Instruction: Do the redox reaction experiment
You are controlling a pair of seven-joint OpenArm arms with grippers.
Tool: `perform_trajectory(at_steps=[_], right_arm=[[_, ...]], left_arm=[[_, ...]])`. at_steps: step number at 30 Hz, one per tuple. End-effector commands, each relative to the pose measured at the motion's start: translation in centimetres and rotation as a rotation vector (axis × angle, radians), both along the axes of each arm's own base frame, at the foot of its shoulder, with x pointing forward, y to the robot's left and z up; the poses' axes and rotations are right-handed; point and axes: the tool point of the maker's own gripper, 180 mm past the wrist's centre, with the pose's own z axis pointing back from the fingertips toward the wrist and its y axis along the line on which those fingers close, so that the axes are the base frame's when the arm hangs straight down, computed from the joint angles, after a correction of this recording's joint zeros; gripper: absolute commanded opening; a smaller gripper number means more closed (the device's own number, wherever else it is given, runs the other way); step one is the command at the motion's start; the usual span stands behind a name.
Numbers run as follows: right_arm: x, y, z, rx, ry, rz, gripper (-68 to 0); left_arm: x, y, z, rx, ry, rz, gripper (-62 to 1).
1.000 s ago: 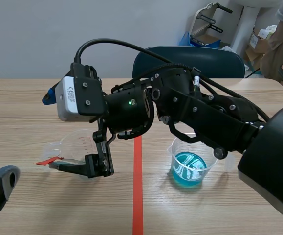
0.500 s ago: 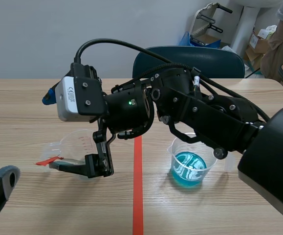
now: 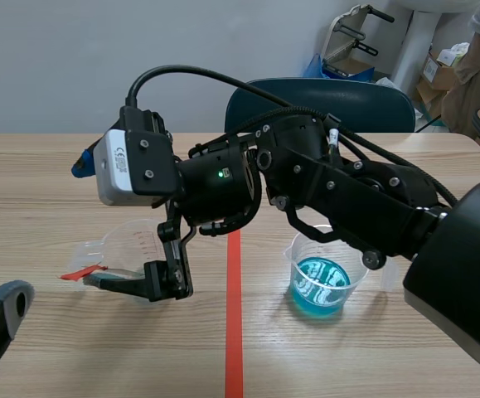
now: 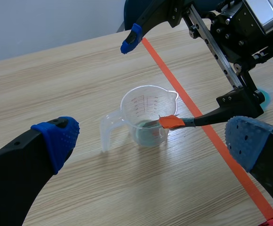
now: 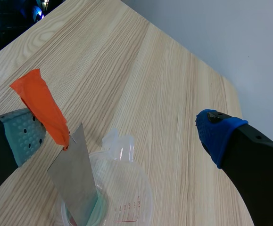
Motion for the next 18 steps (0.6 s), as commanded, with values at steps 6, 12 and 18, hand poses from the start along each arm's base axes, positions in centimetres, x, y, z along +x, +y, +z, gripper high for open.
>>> perform_trajectory(at_steps=[6,12,18], right_arm=[[0.19,0.41,1.09,0.02,-0.012,0.011,0.4],[0.26,0.4,0.98,0.014,-0.013,0.007,0.4],[0.26,0.4,0.98,0.014,-0.013,0.007,0.4]], left_arm=[[0.14,-0.48,0.68,-0.018,-0.021,-0.011,1.4],[0.14,-0.48,0.68,-0.018,-0.021,-0.011,1.4],[0.14,-0.48,0.68,-0.018,-0.021,-0.011,1.4]])
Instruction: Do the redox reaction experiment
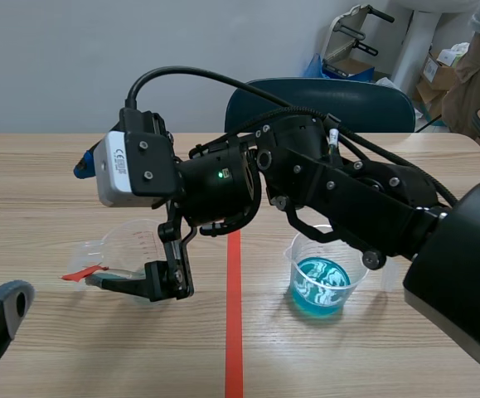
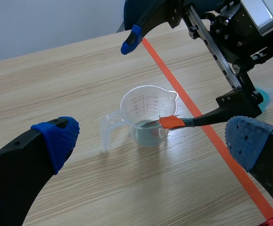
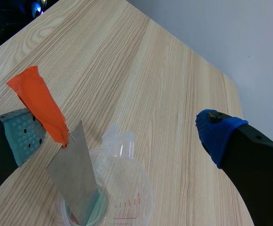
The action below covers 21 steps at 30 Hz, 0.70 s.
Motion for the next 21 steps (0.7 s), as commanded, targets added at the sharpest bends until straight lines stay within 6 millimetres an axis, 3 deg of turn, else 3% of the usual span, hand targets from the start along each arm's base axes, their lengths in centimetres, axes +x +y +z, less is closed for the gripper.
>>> perform_trajectory(at_steps=[1,21], right_arm=[[0.12,0.43,1.2,0.026,-0.01,0.015,0.4],[-0.13,0.08,1.16,0.037,0.001,0.022,0.4]], left_arm=[[0.14,-0.48,0.68,-0.018,-0.021,-0.011,1.4],[0.14,-0.48,0.68,-0.018,-0.022,-0.011,1.4]])
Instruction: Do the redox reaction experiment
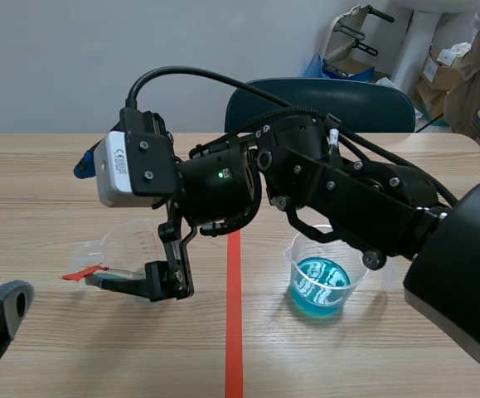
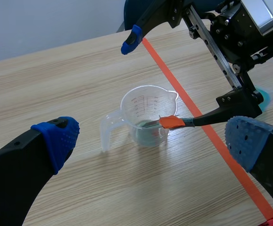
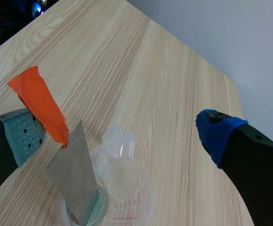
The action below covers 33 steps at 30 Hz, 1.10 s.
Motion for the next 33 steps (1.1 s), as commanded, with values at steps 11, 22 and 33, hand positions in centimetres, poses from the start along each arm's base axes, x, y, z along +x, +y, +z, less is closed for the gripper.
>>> perform_trajectory(at_steps=[11,22,33], right_arm=[[-1.0,-4.5,0.8,0.086,0.12,-0.031,0.4],[-3.1,-12.3,2.4,0.197,0.359,-0.188,0.4],[-1.6,-20.1,3.2,0.238,0.435,-0.605,0.4]], left_arm=[[0.1,-0.5,0.7,-0.018,-0.021,-0.011,1.4],[0.9,-1.4,3.1,0.0,-0.093,-0.022,1.4],[2.5,-2.3,5.1,0.072,-0.144,-0.037,1.4]])
